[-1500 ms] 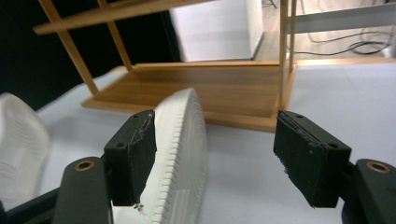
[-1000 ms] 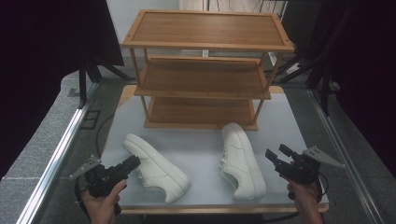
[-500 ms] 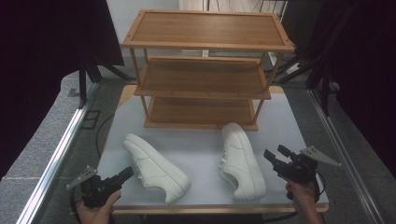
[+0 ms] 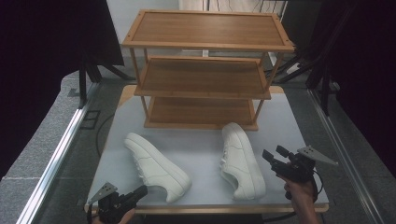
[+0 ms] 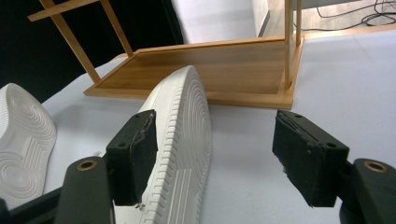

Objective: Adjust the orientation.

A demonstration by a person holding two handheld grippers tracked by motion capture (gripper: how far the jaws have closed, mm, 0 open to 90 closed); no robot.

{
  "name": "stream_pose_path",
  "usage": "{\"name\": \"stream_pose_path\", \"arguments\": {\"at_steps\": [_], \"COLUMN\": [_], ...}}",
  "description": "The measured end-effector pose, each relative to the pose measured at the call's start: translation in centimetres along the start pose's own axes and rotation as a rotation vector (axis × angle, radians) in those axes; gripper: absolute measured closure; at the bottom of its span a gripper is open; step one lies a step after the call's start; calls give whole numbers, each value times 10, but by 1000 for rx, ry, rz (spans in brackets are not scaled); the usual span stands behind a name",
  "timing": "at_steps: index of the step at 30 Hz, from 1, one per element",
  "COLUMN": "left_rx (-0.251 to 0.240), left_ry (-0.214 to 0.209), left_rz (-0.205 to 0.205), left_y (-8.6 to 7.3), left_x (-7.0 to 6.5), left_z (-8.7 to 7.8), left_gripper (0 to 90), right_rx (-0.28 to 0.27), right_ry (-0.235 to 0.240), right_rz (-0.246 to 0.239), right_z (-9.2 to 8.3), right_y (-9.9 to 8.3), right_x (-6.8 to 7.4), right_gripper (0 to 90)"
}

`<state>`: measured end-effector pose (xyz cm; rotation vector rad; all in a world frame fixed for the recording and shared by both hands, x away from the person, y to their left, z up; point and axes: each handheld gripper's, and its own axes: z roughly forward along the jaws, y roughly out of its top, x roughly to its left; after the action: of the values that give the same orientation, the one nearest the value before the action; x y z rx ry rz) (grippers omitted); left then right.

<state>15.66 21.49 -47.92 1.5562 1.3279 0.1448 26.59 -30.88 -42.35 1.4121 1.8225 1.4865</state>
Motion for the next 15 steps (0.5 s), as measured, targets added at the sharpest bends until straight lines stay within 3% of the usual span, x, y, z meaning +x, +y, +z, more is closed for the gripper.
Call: {"name": "stream_pose_path", "arguments": {"at_steps": [6, 15], "left_rx": [8, 1], "left_ry": [-24, -76], "left_rz": [11, 47], "left_y": [2, 26], "left_x": [-6, -16], "left_z": [7, 20], "left_gripper": [878, 884], "right_rx": [7, 27], "right_ry": [-2, -5], "right_rz": [1, 9], "right_z": [1, 7], "right_y": [-1, -3], "right_x": [-1, 1], "right_gripper": [317, 321]}}
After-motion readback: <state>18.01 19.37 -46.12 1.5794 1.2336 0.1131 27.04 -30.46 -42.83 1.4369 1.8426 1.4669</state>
